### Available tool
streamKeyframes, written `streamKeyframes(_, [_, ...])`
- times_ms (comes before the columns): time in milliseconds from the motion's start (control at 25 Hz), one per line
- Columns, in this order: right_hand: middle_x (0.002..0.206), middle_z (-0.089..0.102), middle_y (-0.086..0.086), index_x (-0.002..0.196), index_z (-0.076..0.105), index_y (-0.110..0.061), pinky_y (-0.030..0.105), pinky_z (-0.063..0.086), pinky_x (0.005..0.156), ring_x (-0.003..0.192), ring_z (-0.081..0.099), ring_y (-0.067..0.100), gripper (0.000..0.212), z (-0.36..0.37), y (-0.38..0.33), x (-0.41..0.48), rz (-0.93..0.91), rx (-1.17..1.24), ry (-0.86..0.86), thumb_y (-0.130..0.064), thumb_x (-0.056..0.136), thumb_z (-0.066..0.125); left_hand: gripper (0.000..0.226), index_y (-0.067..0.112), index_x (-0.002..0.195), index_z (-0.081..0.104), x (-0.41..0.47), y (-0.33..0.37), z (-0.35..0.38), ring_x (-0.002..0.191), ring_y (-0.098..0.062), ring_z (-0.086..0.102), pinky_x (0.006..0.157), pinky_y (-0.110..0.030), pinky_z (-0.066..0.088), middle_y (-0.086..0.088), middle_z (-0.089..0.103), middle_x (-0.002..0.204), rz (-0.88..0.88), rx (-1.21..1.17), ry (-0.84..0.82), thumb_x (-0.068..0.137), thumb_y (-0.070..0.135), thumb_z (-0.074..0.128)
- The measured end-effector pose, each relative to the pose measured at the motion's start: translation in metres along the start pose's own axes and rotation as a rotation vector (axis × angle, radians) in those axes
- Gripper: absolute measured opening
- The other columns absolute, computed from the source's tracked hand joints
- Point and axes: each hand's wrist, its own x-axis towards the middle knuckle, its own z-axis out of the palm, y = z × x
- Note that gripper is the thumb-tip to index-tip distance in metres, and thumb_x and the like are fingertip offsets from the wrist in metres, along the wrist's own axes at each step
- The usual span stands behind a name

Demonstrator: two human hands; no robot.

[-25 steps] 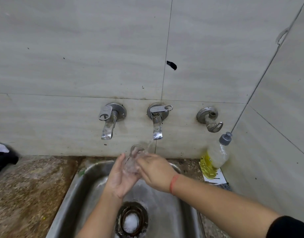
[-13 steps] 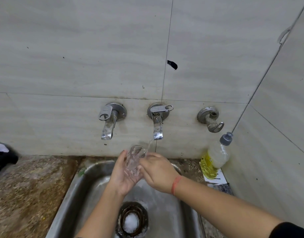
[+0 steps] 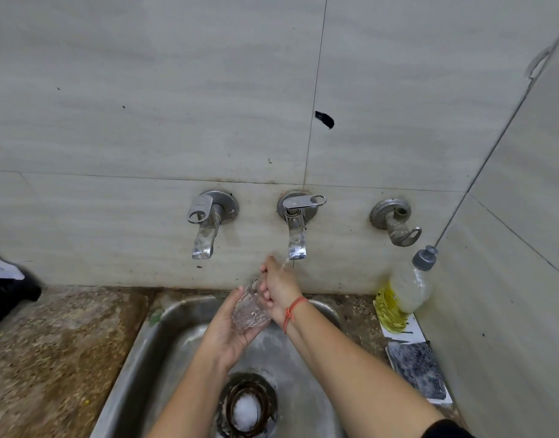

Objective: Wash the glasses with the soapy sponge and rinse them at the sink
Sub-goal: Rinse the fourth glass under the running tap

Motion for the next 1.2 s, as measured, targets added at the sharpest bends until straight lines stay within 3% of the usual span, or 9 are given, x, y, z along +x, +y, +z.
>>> streamKeyframes(160, [0.052,0.041,0.003,0.056,0.042,-0.017,0.025,0.033,0.039,0.039,0.041,0.016,0.058,0.012,0.000,0.001,-0.083,-0.101,0.118,-0.061,0.094,0.033,0.027,0.007,0.103,0.067,0.000,-0.002,-0.001,0.085,-0.027,0.071,0.076,-0.042,0.058,-0.017,0.073,0.098,0.018,-0.015,-0.012,0.084,0.026,0.064])
streamKeyframes(280, [0.094,0.063,0.012,0.092,0.061,-0.010,0.039,0.046,0.088,0.092,0.059,0.030,0.048,0.009,0.004,-0.015,-0.233,-0.508,0.129,-0.046,0.100,0.031,0.021,0.008,0.098,0.067,0.002,-0.005,0.001,0.074,-0.023,0.072,0.062,-0.036,0.061,-0.013,0.074,0.086,0.027,-0.021,0.017,0.090,0.026,0.058])
streamKeyframes(440, [0.092,0.063,0.011,0.097,0.056,-0.011,0.036,0.046,0.080,0.091,0.059,0.028,0.038,-0.016,0.039,-0.028,-0.743,-1.168,-0.187,-0.033,0.101,0.027,0.036,0.007,0.094,0.073,0.008,-0.001,-0.002,0.080,-0.025,0.072,0.073,-0.040,0.059,-0.014,0.074,0.090,-0.032,-0.054,0.048,0.073,0.037,0.069])
streamKeyframes(640, [0.116,0.066,0.010,0.109,0.066,-0.005,0.036,0.035,0.110,0.119,0.056,0.021,0.028,-0.093,0.041,0.007,-1.500,-1.619,-0.518,-0.023,0.096,0.049,0.033,0.007,0.088,0.070,0.008,0.023,-0.004,0.069,-0.024,0.067,0.056,-0.035,0.059,-0.011,0.070,0.078,-0.282,0.236,0.045,0.088,0.038,0.058])
streamKeyframes(720, [0.103,0.070,0.011,0.097,0.067,-0.003,0.037,0.041,0.105,0.106,0.062,0.023,0.019,-0.094,0.039,0.010,-1.467,-1.592,-0.388,-0.016,0.091,0.054,0.036,0.006,0.090,0.071,0.006,0.021,0.005,0.076,-0.028,0.068,0.060,-0.038,0.059,-0.014,0.071,0.086,-0.275,0.137,0.001,0.091,0.036,0.052])
streamKeyframes(880, [0.092,0.067,0.012,0.097,0.063,-0.006,0.041,0.048,0.084,0.089,0.059,0.027,0.042,-0.050,0.042,-0.022,-0.906,-1.181,-0.149,-0.033,0.093,0.031,0.040,0.004,0.088,0.067,0.015,-0.003,0.024,0.061,-0.023,0.070,0.051,-0.030,0.058,-0.013,0.071,0.072,-0.100,-0.120,0.020,0.099,0.029,0.038])
streamKeyframes(960, [0.102,0.067,0.009,0.103,0.063,-0.009,0.039,0.042,0.097,0.100,0.058,0.024,0.033,-0.060,0.041,-0.025,-1.036,-1.313,-0.301,-0.029,0.095,0.038,0.041,0.004,0.085,0.068,0.019,-0.002,0.020,0.061,-0.024,0.070,0.051,-0.030,0.057,-0.012,0.071,0.071,-0.107,-0.059,0.062,0.098,0.031,0.040])
streamKeyframes(1080, [0.110,0.069,0.006,0.106,0.066,-0.009,0.034,0.036,0.110,0.111,0.059,0.019,0.018,-0.095,0.031,0.000,-1.587,-1.674,-0.460,-0.017,0.091,0.059,0.044,0.005,0.093,0.069,0.015,0.009,0.011,0.063,-0.024,0.069,0.052,-0.031,0.057,-0.012,0.071,0.078,-0.221,0.115,0.033,0.098,0.039,0.043])
streamKeyframes(1200, [0.101,0.071,0.009,0.098,0.067,-0.008,0.032,0.042,0.100,0.099,0.064,0.022,0.017,-0.081,0.034,-0.003,-1.461,-1.557,-0.286,-0.014,0.088,0.055,0.043,0.004,0.096,0.069,0.011,0.005,0.019,0.070,-0.025,0.070,0.059,-0.032,0.058,-0.015,0.072,0.086,-0.110,-0.088,-0.043,0.098,0.038,0.043])
